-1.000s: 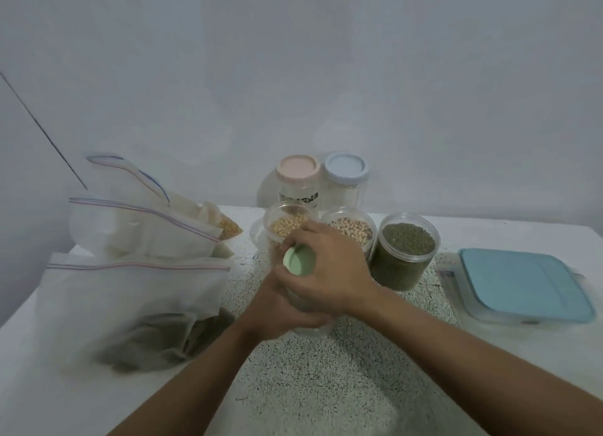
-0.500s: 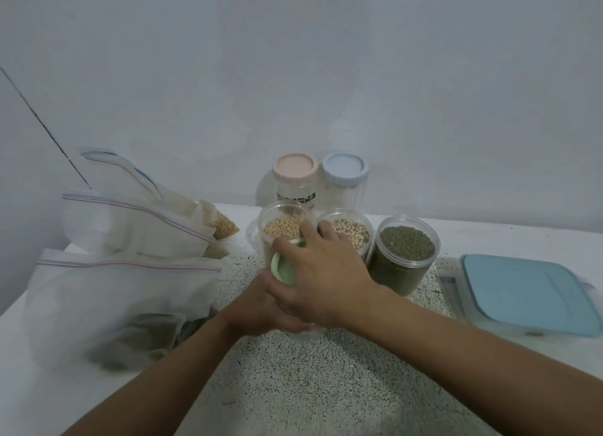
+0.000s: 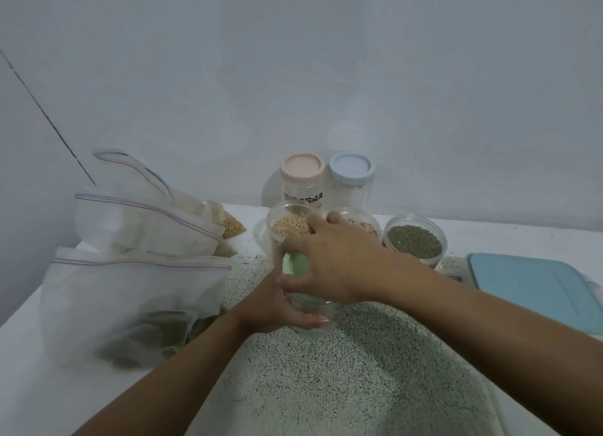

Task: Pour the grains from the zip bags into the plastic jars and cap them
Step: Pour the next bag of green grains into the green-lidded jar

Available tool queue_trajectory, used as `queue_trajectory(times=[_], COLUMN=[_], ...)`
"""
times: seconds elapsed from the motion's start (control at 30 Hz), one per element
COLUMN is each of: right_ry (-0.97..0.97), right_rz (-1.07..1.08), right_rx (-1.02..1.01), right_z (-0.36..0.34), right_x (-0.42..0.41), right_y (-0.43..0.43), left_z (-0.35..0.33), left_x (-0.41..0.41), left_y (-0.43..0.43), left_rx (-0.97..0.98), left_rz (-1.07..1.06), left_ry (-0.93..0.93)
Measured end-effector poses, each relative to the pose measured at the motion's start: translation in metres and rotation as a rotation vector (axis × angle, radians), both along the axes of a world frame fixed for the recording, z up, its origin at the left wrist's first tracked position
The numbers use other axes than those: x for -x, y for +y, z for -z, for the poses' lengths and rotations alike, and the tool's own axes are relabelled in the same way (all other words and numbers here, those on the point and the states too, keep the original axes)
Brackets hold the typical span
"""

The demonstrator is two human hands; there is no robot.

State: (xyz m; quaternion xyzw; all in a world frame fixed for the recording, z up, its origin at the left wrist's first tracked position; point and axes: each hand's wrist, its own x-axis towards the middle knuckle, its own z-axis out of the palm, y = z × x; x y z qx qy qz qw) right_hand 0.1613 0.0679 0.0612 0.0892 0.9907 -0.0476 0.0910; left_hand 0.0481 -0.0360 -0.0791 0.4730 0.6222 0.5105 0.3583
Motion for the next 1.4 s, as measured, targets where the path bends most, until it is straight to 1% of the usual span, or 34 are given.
queue_trajectory(times=[0.03, 0.07, 0.1, 0.13, 0.17, 0.2, 0.23, 0.27, 0.3, 0.33, 0.43, 0.53, 0.63, 0.77, 0.83, 1.0, 1.07, 1.13, 1.2, 1.27, 1.33, 1.4], right_ry=[-0.010, -0.013, 0.017, 0.075, 0.140, 0.157, 0.103, 0.010, -0.070, -0.114, -0.092, -0.079, 0.041, 0.170, 0.242, 0.437, 0.518, 0.550, 0.559, 0.610, 0.721, 0.873], right_rz=[-0.069, -0.106, -0.096, -0.064, -0.019, 0.032, 0.094, 0.160, 0.208, 0.237, 0.213, 0.168, 0.176, 0.163, 0.148, 0.114, 0.086, 0.062, 0.046, 0.047, 0.127, 0.228], right_rx=[0.095, 0.235, 0.390, 0.483, 0.471, 0.349, 0.181, 0.024, -0.073, -0.107, -0.040, 0.147, 0.303, 0.302, 0.355, 0.473, 0.564, 0.627, 0.621, 0.535, 0.487, 0.473], right_z=[-0.004, -0.009, -0.014, -0.016, -0.015, -0.014, -0.013, -0.010, -0.009, -0.007, -0.013, -0.024, -0.024, -0.008, -0.001, 0.014, 0.010, 0.001, -0.005, 0.002, 0.016, 0.030], right_x=[0.002, 0.003, 0.005, 0.005, 0.006, 0.007, 0.008, 0.009, 0.009, 0.010, 0.010, 0.009, 0.006, 0.000, -0.006, -0.018, -0.016, -0.013, -0.009, -0.008, -0.016, -0.034], right_y=[0.003, 0.006, 0.007, 0.008, 0.008, 0.005, 0.001, -0.003, -0.008, -0.011, -0.020, -0.026, -0.029, -0.026, -0.023, -0.018, -0.017, -0.015, -0.013, -0.009, -0.001, 0.012], left_z=[0.001, 0.001, 0.002, 0.004, 0.006, 0.005, 0.006, 0.008, 0.009, 0.008, 0.009, 0.004, 0.005, 0.011, 0.014, 0.013, 0.012, 0.010, 0.009, 0.011, 0.012, 0.014], left_x=[0.001, 0.001, 0.003, 0.004, 0.005, 0.005, 0.004, 0.005, 0.005, 0.005, 0.006, 0.004, 0.003, 0.007, 0.008, 0.008, 0.008, 0.008, 0.008, 0.007, 0.003, -0.003], left_y=[0.000, 0.000, 0.001, 0.002, 0.004, 0.004, 0.004, 0.004, 0.004, 0.004, 0.001, -0.001, 0.001, 0.000, 0.000, 0.001, 0.000, 0.002, 0.004, 0.004, 0.001, 0.001], left_rx=[-0.004, -0.008, -0.017, -0.031, -0.042, -0.045, -0.043, -0.039, -0.030, -0.023, -0.017, -0.033, -0.064, -0.062, -0.073, -0.058, -0.061, -0.061, -0.050, -0.044, -0.044, -0.060], left_rz=[0.005, 0.002, 0.001, 0.003, 0.004, 0.004, 0.009, 0.021, 0.024, 0.024, 0.016, 0.015, 0.049, 0.084, 0.086, 0.071, 0.054, 0.055, 0.056, 0.021, -0.028, -0.081], left_ry=[-0.006, -0.021, -0.038, -0.049, -0.062, -0.088, -0.116, -0.131, -0.127, -0.116, -0.109, -0.131, -0.152, -0.218, -0.234, -0.179, -0.164, -0.135, -0.088, -0.052, -0.038, -0.007])
